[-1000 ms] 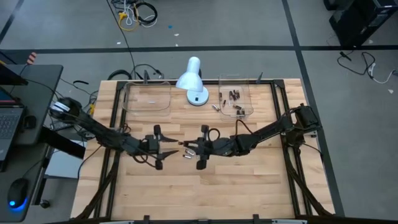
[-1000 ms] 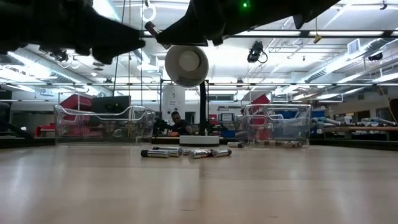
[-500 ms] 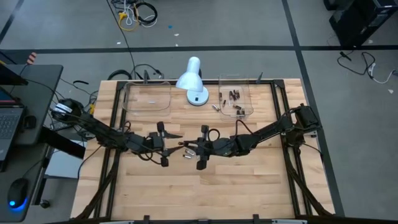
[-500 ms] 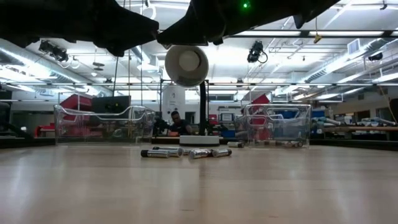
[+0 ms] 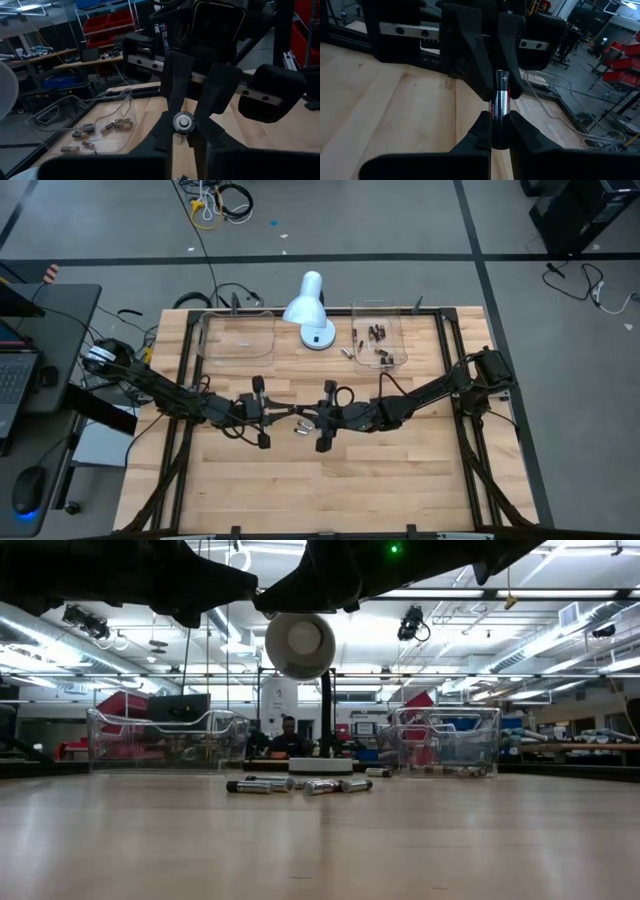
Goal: Sort batteries
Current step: Put the black battery in the transparent bin
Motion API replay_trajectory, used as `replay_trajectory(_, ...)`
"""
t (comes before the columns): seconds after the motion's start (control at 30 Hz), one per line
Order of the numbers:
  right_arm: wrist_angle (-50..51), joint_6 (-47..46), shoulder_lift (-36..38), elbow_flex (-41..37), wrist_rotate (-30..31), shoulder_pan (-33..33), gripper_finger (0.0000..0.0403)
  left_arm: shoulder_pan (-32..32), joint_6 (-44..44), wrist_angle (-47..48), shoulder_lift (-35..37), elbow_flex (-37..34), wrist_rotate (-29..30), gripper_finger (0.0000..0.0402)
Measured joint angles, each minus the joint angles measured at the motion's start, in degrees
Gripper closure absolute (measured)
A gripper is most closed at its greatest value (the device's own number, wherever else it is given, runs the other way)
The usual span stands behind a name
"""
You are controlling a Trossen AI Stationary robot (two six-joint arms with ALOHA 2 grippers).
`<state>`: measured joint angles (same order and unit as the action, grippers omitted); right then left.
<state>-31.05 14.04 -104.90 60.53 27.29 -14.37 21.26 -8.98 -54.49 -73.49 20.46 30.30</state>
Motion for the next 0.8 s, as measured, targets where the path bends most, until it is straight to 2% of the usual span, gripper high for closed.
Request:
replay_trajectory(0.07, -0.04, -0.7, 0.0, 0.0, 0.02, -0.02, 0.0368, 0.02, -0.04, -0.12, 0.0, 0.0, -0.2, 0.0381)
replay_trajectory(0.13, -0.17, -1.7, 0.0, 0.0, 0.22, 0.0, 0.0341, 0.0, 0.07, -0.16, 0.01, -0.01, -0.09, 0.0381)
replay_trajectory(0.3, -0.24, -3.79, 0.02, 0.04, 3.74, -0.44, 0.0263, 0.61, 0.08, 0.29, 2.35, -0.01, 4.91, 0.0381)
replay_trajectory(0.43, -0.21, -4.03, 0.02, 0.05, 8.04, -1.67, 0.0228, 0.98, 0.22, 4.44, 7.02, -0.02, 7.8, 0.0381)
replay_trajectory(0.63, 0.38, -4.58, 0.4, 0.06, 16.35, -3.54, 0.0225, 0.95, 6.24, 22.08, 18.59, -0.02, 15.83, 0.0381)
replay_trajectory(0.8, 5.64, -11.58, 2.69, 0.07, 17.57, -3.42, 0.0242, -0.32, 14.62, 42.12, 30.67, 0.0, 21.82, 0.0381)
